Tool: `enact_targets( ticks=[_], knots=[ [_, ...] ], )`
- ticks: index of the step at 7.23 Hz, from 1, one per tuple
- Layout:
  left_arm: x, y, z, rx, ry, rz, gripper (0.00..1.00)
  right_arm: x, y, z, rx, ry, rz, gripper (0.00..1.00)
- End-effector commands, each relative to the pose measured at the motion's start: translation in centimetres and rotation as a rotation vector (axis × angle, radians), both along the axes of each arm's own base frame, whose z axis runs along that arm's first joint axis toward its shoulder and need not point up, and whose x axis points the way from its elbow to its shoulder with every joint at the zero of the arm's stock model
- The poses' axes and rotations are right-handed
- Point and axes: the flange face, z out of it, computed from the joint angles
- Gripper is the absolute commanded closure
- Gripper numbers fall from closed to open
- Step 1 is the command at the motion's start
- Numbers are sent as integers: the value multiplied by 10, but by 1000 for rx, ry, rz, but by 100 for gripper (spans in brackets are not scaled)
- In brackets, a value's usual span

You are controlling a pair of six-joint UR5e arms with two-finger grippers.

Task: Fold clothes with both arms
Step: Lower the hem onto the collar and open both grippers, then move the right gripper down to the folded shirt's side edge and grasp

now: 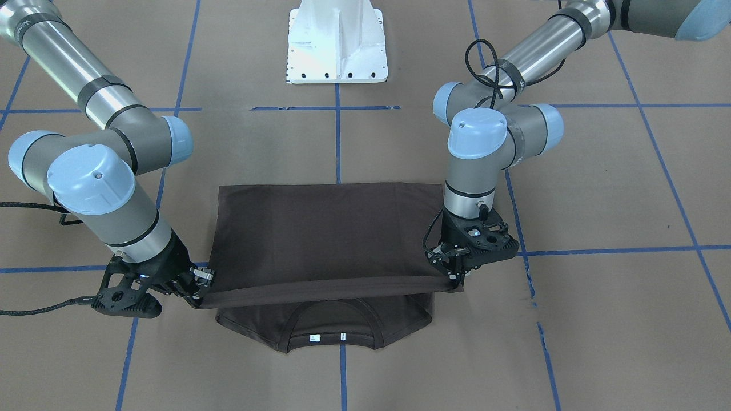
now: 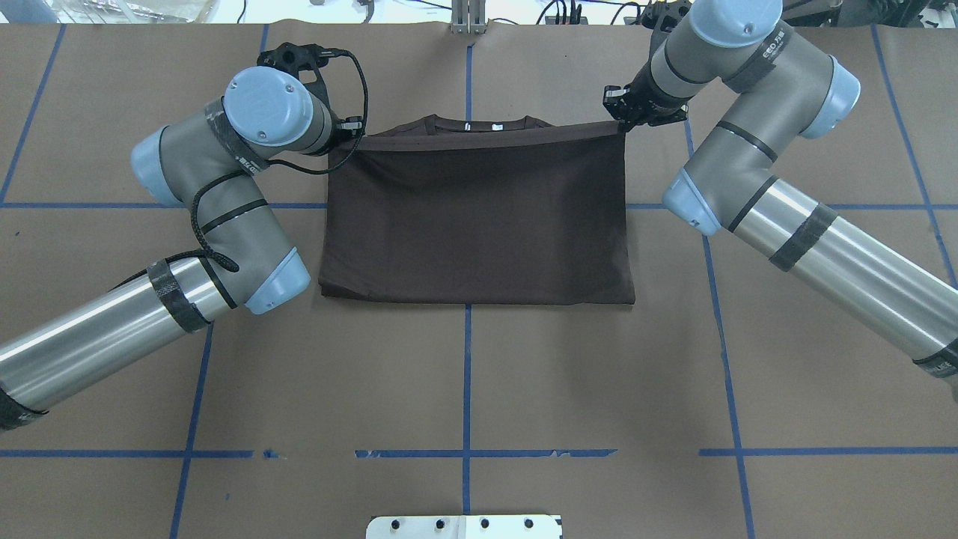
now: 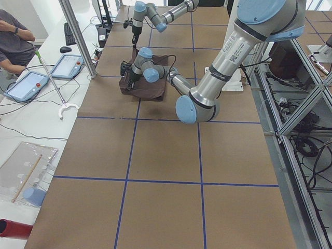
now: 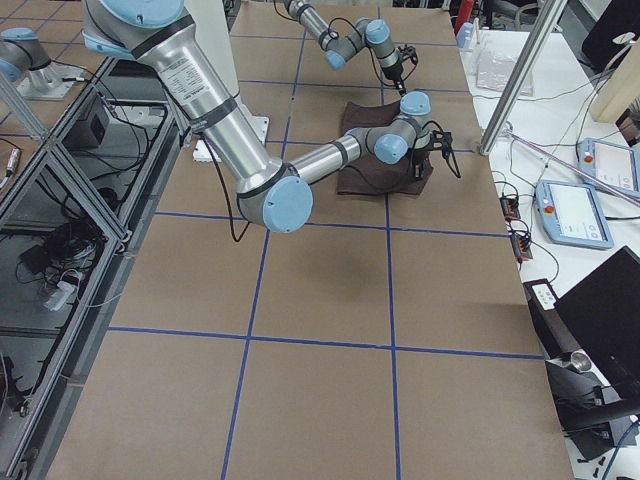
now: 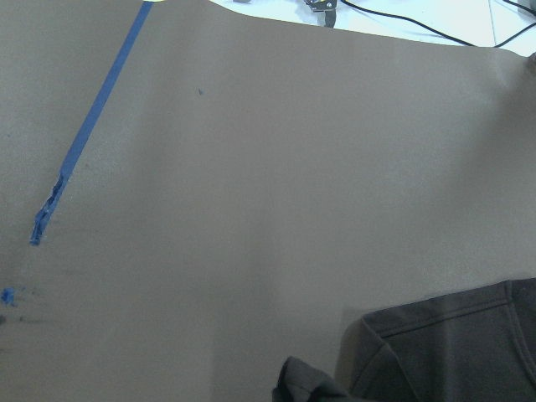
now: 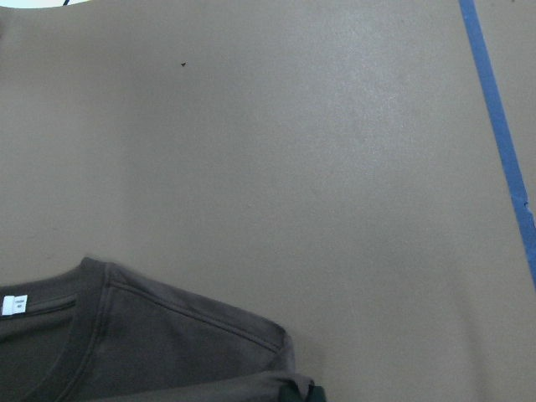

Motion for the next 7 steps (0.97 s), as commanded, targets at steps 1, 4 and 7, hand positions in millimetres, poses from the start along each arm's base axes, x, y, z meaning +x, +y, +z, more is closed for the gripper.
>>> enact_targets(
  ticks=[1,4,7],
  knots=[
    [1,-2,-11,10,9,-1,100,-1,-1,-1,-1,0,0,100],
    [5,1,-7,8,3,6,100,-2,1,-11,11,-17,-6,67],
    [4,3,-14,40,-8,40,0,-2,5,-17,10,-36,-22,0]
  ],
)
